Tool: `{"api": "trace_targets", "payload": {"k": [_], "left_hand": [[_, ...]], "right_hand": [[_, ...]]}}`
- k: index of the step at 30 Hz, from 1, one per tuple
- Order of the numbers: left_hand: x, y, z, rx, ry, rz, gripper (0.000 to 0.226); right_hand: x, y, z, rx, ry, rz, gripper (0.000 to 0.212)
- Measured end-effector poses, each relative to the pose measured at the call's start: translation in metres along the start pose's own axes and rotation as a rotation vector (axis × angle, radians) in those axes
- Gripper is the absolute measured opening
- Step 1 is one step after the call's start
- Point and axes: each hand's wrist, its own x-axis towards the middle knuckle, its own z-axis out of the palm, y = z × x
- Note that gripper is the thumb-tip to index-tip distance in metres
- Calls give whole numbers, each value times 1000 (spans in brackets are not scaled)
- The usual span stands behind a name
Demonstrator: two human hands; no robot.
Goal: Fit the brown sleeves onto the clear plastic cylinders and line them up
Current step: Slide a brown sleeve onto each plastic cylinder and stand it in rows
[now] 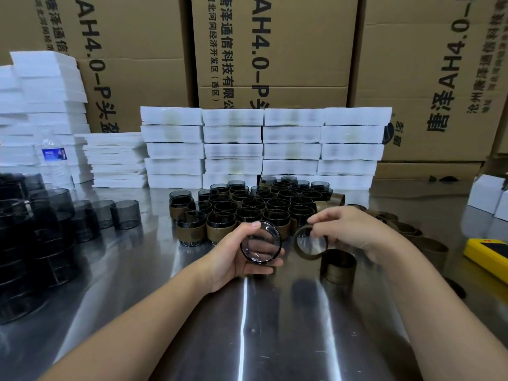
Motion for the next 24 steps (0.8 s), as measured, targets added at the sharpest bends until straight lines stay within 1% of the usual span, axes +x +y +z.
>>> {"api": "trace_targets", "payload": {"k": [3,7,12,15,19,24], "left_hand": [[1,0,0,-11,-15,-15,53],[0,1,0,-26,-20,-20,46],[0,0,0,32,-23,-23,44],[2,0,1,55,31,-14,51],[4,-2,3,63,92,-6,54],[7,-2,-3,83,115,18,56]], "right_hand": [[1,-2,2,59,84,-39,15],[7,-2,10,208,182,-81,8],[12,-2,22,435,239,-68,15],[12,-4,32,582,237,-68,13],[11,-3,42,633,228,-74,14],[13,0,47,632,257,-89,12]]}}
